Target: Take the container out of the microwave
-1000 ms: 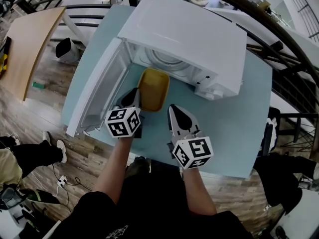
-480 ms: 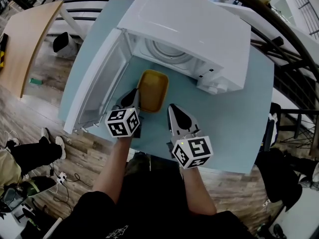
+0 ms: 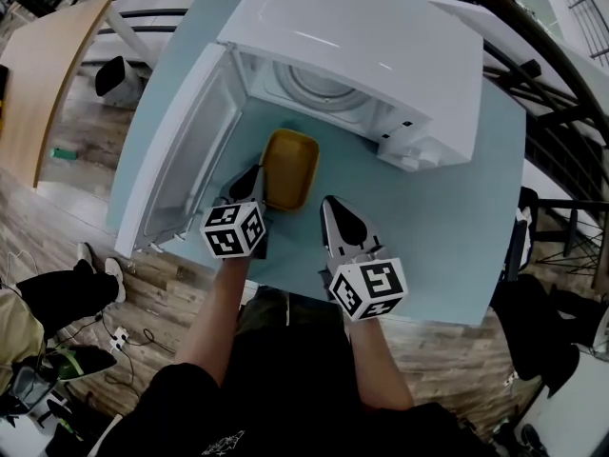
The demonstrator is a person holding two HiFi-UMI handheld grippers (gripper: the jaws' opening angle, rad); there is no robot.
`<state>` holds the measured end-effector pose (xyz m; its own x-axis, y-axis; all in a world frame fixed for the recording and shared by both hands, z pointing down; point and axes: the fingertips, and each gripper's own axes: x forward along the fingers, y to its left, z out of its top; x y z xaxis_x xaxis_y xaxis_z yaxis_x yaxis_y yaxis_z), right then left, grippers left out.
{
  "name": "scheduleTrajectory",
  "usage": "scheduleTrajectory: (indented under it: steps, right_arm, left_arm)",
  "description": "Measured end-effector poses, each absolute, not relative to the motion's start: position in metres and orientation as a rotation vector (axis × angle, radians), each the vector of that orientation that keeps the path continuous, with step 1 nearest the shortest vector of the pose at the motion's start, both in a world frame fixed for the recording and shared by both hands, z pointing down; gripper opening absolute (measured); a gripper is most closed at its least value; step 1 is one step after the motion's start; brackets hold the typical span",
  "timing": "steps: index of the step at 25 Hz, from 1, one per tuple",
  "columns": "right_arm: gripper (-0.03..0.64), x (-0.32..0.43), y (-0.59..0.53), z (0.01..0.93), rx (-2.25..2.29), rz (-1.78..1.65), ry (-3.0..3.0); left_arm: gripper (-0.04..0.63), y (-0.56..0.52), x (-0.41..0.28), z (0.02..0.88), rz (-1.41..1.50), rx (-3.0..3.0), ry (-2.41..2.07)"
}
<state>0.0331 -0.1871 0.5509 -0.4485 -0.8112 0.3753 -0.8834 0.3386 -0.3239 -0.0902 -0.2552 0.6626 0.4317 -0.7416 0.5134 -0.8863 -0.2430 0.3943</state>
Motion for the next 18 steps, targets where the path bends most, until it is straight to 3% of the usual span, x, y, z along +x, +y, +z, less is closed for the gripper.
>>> scheduleTrajectory:
  steps: [18]
  right_arm:
    - [0.006,0.04,-0.181,0.554,1.604,0.733,-2.42]
  left_arm:
    - [0.026,-0.248,-0.09,0.684,0.387,2.043,-1.351]
